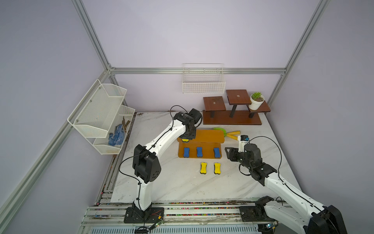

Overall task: Remove the whiteboard erasers from the shelf
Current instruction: Pick up the whiteboard eraser from the shelf, then place the whiteboard eraser at the center of the board.

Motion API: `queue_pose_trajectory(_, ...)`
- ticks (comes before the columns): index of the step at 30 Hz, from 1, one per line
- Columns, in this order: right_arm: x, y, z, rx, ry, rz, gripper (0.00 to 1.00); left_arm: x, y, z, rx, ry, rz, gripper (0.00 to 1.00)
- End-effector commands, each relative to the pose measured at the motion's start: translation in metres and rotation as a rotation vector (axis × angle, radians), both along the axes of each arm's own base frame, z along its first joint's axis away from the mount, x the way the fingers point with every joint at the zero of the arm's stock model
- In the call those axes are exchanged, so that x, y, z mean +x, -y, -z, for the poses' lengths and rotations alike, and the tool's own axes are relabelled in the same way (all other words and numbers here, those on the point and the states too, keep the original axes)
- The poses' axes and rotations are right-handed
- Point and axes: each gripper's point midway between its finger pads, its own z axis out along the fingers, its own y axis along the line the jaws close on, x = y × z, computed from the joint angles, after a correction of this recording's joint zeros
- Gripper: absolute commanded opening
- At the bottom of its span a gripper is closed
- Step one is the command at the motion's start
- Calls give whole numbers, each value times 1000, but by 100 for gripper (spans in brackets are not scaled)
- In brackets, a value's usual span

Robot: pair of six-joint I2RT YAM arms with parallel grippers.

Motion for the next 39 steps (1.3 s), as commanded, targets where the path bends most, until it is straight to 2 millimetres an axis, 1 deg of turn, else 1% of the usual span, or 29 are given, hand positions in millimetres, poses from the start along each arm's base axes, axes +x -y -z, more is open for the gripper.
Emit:
queue_pose_trajectory(1,1,1,-10,-4,32,4,58,-18,-4,-39,-81,63,-31,19)
queue_pose_trajectory(4,0,1,-11,-1,34,3,58,-41,-2,-39,-91,64,-34,19)
queue_pose_trajectory(8,-7,-3,-11,34,33,-12,58,-80,5,-25,-97,61,-30,18)
queue_pose_trajectory(12,-21,-9,2,26,21,-25,57,-115,9,2,-141,50,-35,18)
queue_pose_trajectory(15,-33,-14,13,11,16,-42,57,-132,14,21,-183,57,-33,18)
queue_pose_trajectory(18,-42,-17,19,-8,22,-51,58,-144,15,43,-198,48,-36,18)
queue_pose_trajectory(20,-45,-18,23,-21,20,-51,57,-147,15,56,-207,47,-35,18)
queue_pose_trajectory(22,-46,-17,26,-23,23,-47,57,-144,18,67,-203,60,-20,19)
queue_pose_trajectory(24,-47,-17,30,-25,24,-47,58,-139,21,76,-189,77,-4,18)
queue_pose_trajectory(25,-45,-18,28,-15,42,-47,58,-136,22,81,-177,82,1,18)
queue_pose_trajectory(31,-43,-23,34,-5,41,-59,58,-123,32,112,-130,82,16,19)
queue_pose_trajectory(36,-43,-24,35,-7,41,-66,58,-118,37,130,-94,64,17,20)
queue_pose_trajectory(39,-44,-24,36,-8,47,-66,58,-116,36,139,-79,59,19,22)
